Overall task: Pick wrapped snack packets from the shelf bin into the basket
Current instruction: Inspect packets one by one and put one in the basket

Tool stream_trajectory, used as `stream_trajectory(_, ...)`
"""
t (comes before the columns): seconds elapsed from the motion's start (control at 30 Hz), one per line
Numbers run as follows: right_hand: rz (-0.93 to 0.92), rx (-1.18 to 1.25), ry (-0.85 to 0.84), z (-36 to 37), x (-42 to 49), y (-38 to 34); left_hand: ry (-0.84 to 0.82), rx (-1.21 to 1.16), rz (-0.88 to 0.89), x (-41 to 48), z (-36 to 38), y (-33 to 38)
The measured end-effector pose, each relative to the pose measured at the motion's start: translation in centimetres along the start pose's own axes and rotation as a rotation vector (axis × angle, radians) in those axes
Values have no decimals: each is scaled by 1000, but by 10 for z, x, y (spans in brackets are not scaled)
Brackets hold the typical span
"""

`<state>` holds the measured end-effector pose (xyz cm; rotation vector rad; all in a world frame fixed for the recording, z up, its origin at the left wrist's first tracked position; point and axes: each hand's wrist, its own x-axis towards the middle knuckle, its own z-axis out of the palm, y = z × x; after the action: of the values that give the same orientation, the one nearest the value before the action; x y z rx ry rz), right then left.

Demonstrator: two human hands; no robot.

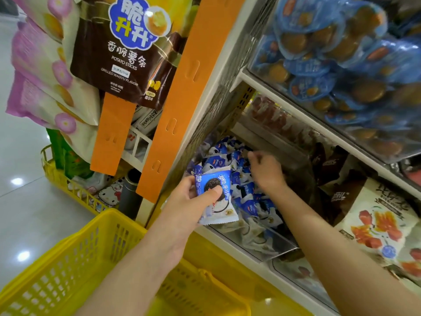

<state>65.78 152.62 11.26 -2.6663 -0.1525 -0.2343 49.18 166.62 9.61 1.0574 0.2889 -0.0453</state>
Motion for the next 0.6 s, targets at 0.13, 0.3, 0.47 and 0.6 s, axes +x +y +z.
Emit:
stream_trajectory(0.13,-214,368,-74,-16,-58,-25,23,131,34,-3,-1,-7)
stream_trajectory(0.3,-443,374,-215,-21,-117,-28,6,275,105,-9,-4,-15)
stream_trajectory(0.47,-306,558,-263,-13,-134,-18,-95,482,141,-17,-12,-22)
stream_trajectory(0.6,-194,716,-311,2,-144,-13,-72,510,164,-19,-16,-30)
